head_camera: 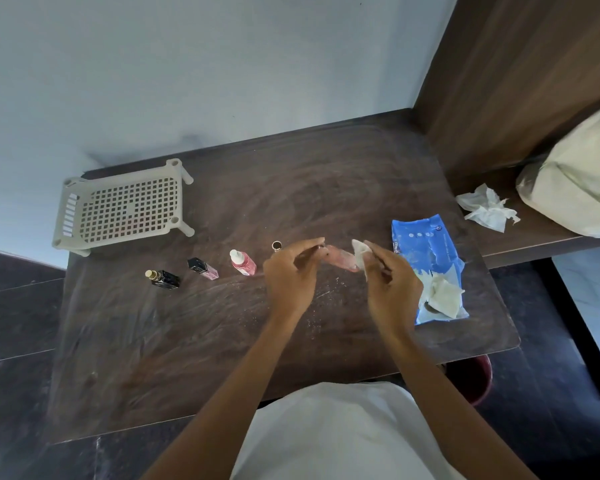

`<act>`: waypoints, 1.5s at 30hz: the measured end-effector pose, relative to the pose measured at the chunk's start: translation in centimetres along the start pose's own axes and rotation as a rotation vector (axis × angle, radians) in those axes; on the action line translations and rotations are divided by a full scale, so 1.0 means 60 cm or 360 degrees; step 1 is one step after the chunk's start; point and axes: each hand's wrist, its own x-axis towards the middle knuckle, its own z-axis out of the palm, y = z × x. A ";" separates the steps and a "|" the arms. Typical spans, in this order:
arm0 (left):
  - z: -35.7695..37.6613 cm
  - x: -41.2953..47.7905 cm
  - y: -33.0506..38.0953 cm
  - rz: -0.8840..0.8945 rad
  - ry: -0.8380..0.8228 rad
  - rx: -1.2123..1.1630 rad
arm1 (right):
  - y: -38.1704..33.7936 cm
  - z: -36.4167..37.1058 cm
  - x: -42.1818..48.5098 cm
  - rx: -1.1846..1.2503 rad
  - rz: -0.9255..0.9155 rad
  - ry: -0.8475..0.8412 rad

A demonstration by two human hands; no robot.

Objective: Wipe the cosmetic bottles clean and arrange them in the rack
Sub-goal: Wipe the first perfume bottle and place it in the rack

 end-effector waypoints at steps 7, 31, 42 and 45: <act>-0.016 -0.058 0.004 -0.0263 0.0439 -0.0443 | -0.007 0.022 -0.026 -0.0307 -0.0727 -0.0221; -0.130 -0.089 -0.005 -0.0292 0.0611 -0.0938 | -0.114 0.077 -0.088 -0.0072 -0.0625 -0.0391; -0.156 -0.099 -0.018 -0.0366 0.0719 -0.1049 | -0.103 0.075 -0.103 0.0027 -0.0224 -0.0600; -0.158 -0.098 -0.002 -0.0454 0.0734 -0.1360 | -0.122 0.084 -0.105 0.0030 -0.0278 -0.0499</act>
